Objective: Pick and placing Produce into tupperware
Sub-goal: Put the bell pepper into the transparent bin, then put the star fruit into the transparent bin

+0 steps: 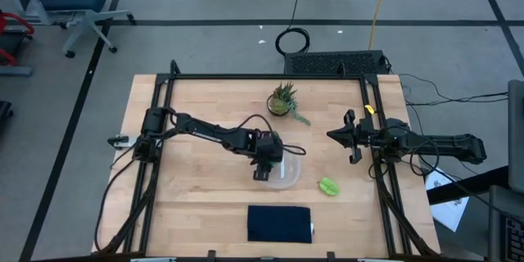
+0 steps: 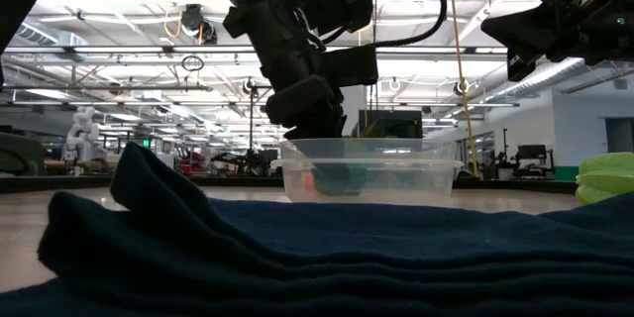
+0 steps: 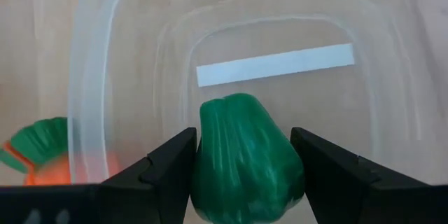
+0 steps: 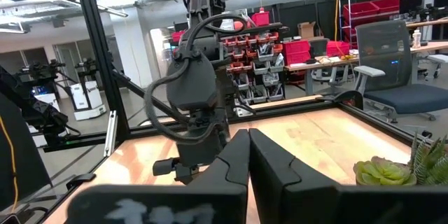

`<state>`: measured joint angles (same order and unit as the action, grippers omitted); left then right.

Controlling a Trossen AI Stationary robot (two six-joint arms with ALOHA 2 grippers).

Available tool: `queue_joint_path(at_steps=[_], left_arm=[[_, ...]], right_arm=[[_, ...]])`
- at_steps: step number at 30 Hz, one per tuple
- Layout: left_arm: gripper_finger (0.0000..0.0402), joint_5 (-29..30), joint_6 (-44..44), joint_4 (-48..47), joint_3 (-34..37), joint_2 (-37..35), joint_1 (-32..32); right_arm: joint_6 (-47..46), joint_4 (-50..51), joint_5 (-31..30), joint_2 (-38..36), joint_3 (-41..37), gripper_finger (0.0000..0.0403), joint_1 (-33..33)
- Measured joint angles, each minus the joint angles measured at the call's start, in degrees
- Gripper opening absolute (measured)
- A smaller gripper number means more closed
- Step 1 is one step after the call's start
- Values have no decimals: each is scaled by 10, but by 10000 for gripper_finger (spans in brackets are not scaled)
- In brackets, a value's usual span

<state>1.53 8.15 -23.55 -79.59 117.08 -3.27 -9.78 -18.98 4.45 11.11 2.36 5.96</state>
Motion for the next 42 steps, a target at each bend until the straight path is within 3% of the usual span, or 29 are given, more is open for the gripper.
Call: queue_joint_path(at_steps=[13, 25, 42], left_arm=[[232, -7, -12, -1, 0, 0, -1], [288, -15, -19, -3, 0, 0, -1], [283, -12, -9, -53, -35, 0, -2]], right_arm=[[0, 0, 0, 0, 0, 0, 0], [0, 0, 0, 0, 0, 0, 0], [0, 4, 0, 0, 0, 0, 0]])
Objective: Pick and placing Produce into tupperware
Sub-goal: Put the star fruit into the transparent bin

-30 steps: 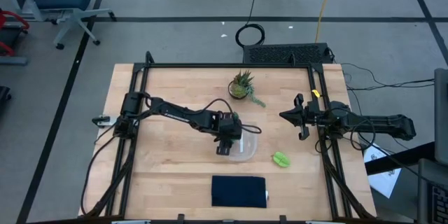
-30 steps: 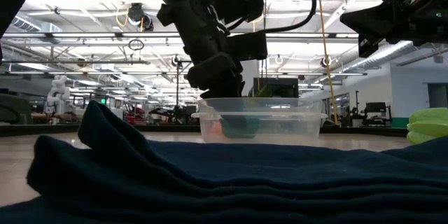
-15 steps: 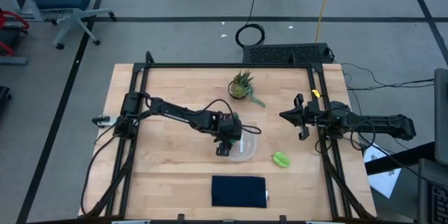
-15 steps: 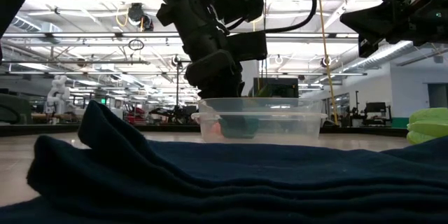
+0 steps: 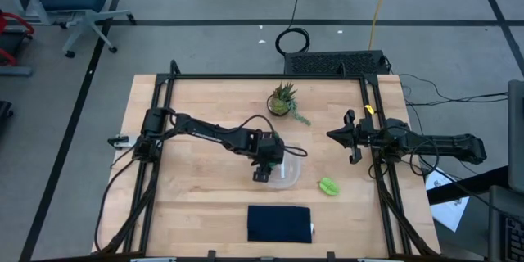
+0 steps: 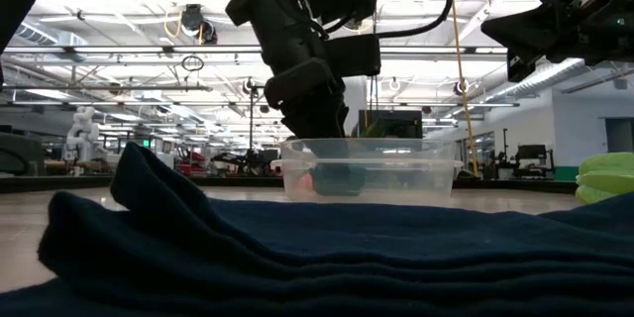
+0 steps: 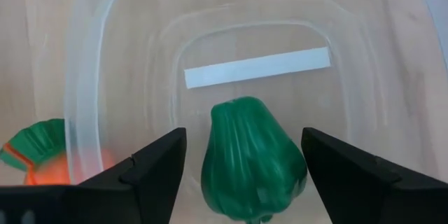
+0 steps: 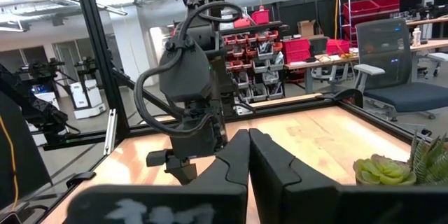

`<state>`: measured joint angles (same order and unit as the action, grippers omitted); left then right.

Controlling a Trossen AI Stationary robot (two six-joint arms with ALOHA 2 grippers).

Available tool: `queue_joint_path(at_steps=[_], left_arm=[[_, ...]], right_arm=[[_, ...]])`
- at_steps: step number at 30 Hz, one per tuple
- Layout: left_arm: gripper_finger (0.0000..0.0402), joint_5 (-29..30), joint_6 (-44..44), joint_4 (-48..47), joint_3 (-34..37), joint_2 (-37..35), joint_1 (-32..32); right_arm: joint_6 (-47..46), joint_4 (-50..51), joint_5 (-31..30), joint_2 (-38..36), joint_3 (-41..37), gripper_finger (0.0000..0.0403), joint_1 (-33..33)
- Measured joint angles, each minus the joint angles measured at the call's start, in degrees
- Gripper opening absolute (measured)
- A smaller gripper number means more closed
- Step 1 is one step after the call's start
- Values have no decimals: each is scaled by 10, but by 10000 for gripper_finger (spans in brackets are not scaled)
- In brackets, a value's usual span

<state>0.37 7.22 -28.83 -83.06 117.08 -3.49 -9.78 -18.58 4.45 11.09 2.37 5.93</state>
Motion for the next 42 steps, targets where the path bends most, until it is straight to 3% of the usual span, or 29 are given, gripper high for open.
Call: queue_joint_path(at_steps=[16, 25, 28, 42], left_arm=[[282, 13, 33, -113, -95, 0, 0], [274, 12, 42, -133, -109, -1, 0], [241, 12, 42, -135, -109, -1, 0], [19, 12, 61, -136, -109, -1, 0]], right_arm=[[0, 12, 0, 0, 0, 0, 0], [0, 12, 0, 0, 0, 0, 0], [0, 12, 0, 0, 0, 0, 0], [0, 12, 0, 0, 0, 0, 0]])
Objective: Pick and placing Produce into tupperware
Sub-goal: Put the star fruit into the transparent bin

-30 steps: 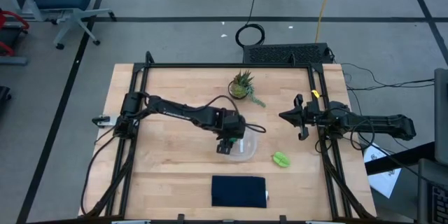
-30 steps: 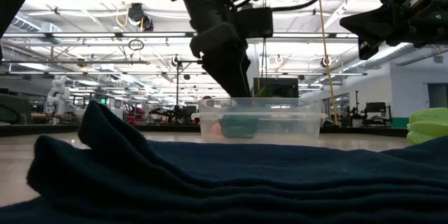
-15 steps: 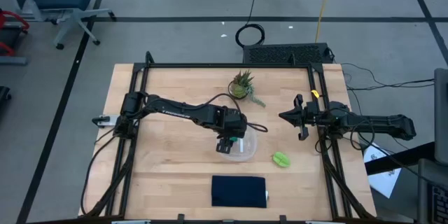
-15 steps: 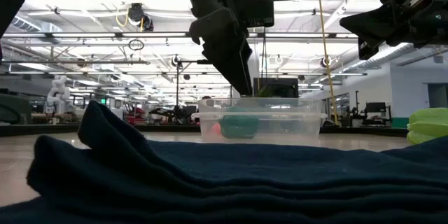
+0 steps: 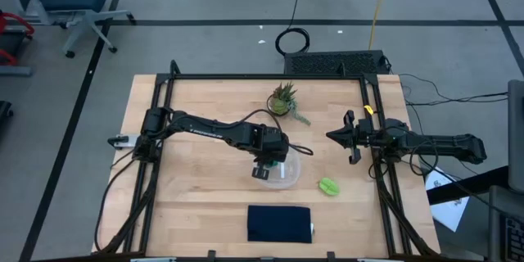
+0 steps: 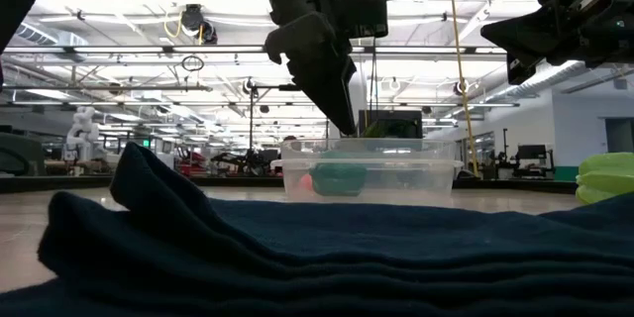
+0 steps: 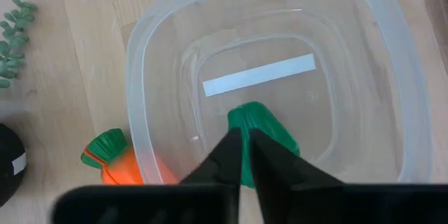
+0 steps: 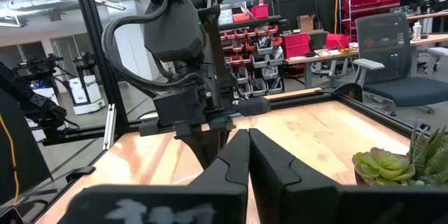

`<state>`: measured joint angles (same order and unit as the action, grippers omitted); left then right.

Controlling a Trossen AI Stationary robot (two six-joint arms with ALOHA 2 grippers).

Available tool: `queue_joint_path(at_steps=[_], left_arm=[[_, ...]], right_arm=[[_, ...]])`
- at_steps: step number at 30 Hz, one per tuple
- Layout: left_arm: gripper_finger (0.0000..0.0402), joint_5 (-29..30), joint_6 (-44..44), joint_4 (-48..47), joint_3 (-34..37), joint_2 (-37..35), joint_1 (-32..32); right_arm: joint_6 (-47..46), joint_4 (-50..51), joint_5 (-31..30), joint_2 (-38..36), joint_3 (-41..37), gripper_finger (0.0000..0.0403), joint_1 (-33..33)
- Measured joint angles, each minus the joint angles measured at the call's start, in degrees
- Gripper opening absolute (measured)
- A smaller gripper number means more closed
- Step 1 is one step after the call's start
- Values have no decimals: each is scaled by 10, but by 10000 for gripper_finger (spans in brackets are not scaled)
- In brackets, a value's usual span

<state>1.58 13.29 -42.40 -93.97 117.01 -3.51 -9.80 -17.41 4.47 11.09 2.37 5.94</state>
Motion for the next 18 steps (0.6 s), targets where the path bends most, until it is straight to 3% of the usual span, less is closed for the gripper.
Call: queue_joint_path(at_steps=[11, 18], left_arm=[[8, 24, 28, -29, 1, -11, 0], [5, 45, 30, -43, 1, -94, 0]], right_arm=[[0, 0, 0, 0, 0, 0, 0], [0, -7, 0, 2, 0, 0, 0]])
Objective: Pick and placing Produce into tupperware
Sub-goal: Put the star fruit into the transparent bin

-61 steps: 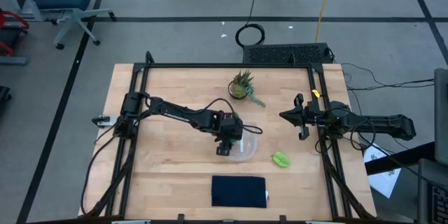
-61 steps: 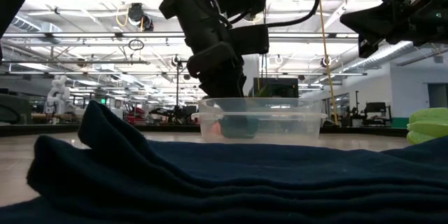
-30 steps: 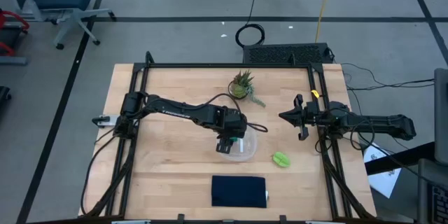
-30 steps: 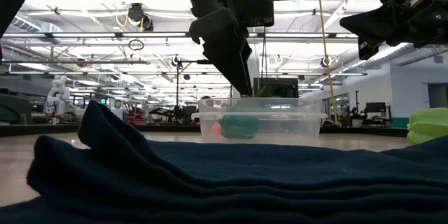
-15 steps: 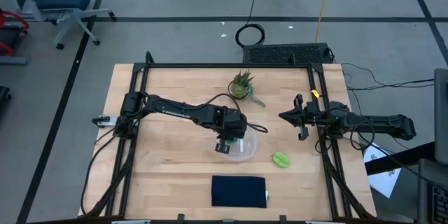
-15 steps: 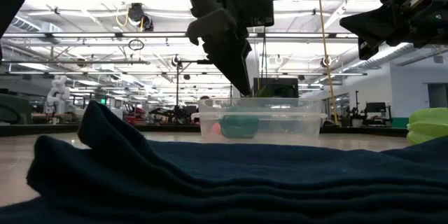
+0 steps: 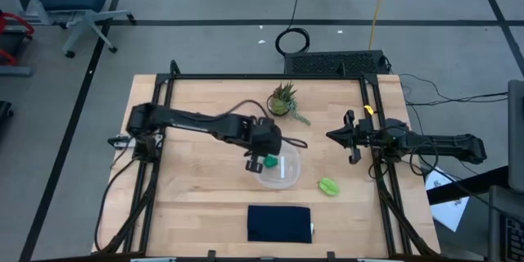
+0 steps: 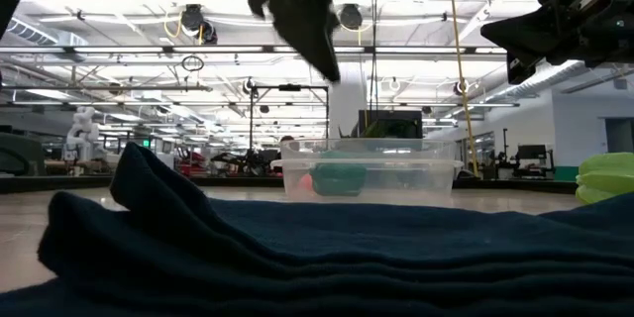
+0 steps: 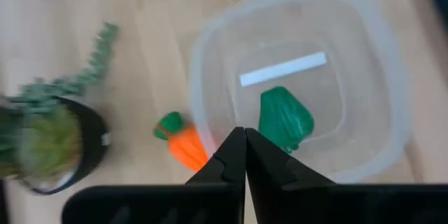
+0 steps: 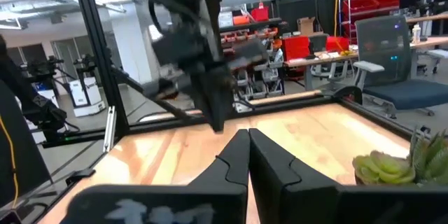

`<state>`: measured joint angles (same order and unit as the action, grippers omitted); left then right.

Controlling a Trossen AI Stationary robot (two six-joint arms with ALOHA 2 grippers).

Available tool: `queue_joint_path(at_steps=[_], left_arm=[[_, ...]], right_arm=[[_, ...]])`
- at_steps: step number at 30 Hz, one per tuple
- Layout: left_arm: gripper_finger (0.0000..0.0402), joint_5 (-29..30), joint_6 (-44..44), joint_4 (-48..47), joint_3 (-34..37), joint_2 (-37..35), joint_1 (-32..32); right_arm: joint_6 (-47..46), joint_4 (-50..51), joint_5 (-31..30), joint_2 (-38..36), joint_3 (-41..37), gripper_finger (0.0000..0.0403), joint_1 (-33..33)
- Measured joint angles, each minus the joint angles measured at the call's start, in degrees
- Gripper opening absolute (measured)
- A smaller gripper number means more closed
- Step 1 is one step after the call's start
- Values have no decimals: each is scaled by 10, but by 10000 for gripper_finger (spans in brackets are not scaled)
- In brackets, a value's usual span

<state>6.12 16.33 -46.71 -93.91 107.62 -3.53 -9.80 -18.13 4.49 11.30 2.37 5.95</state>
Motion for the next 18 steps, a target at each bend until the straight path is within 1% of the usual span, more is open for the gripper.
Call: queue_joint_path(at_steps=[10, 16, 18], left_arm=[[3, 5, -14, 0, 0, -140, 3], [1, 16, -25, -7, 0, -199, 3], [1, 19, -25, -28, 0, -217, 3]], right_arm=[[0, -5, 0, 1, 0, 0, 0], [0, -5, 0, 1, 0, 0, 0], [0, -5, 0, 1, 0, 0, 0]])
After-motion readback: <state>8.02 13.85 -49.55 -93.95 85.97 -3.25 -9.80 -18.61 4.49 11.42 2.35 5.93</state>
